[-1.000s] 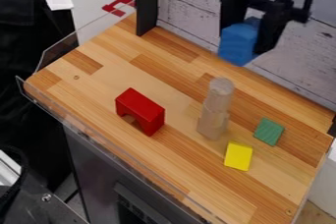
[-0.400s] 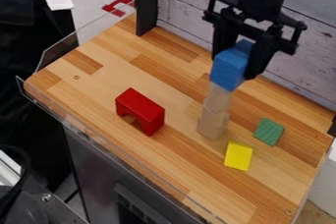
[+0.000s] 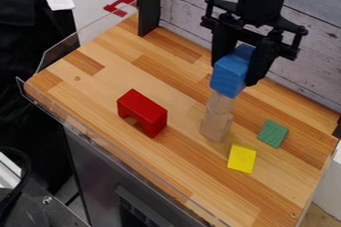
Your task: Put the blue rectangle on top of the cylinder.
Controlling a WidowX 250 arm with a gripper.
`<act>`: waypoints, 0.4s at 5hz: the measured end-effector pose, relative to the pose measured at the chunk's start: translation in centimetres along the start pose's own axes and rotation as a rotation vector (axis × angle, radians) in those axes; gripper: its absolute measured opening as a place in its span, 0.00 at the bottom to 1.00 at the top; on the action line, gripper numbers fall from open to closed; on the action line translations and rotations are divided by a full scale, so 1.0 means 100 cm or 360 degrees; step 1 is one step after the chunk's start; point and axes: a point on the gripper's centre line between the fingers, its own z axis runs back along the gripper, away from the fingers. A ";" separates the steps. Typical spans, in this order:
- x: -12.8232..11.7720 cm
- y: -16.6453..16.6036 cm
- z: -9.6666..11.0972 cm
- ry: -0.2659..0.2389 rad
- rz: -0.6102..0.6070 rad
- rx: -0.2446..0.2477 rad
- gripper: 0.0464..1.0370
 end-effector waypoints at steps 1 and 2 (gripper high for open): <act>0.000 0.001 0.000 -0.0003 0.0007 0.0002 0.52; 0.001 0.002 -0.002 -0.0011 0.0010 0.0005 0.52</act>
